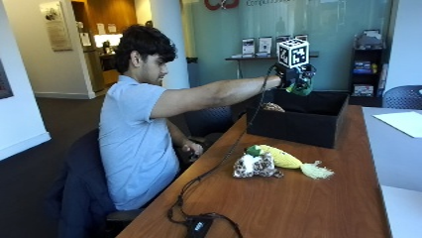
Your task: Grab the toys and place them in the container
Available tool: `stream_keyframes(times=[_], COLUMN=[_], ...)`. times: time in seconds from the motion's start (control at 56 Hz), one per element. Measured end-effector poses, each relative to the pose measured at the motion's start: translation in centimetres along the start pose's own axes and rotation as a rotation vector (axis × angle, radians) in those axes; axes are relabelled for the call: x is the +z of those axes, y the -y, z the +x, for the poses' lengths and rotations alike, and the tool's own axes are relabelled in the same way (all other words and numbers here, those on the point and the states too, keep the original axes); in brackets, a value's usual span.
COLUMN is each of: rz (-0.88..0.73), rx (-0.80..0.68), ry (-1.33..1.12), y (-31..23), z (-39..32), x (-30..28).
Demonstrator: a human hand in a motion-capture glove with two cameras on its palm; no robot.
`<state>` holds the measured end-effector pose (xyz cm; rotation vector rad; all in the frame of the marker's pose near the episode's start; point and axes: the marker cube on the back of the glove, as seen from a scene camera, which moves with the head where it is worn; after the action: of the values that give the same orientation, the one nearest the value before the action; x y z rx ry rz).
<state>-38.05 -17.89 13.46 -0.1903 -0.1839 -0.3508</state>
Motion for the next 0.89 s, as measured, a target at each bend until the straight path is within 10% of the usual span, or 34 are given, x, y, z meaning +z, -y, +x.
stream_keyframes(times=[0.232,0.75,0.893], rz=[-0.260,-0.231,-0.263], rx=[0.048,0.400,0.301], ry=[-0.118,-0.182,-0.082], y=[-0.6,-10.9,-15.4], z=[0.7,16.8,19.3], x=[2.6,-2.7,-2.3])
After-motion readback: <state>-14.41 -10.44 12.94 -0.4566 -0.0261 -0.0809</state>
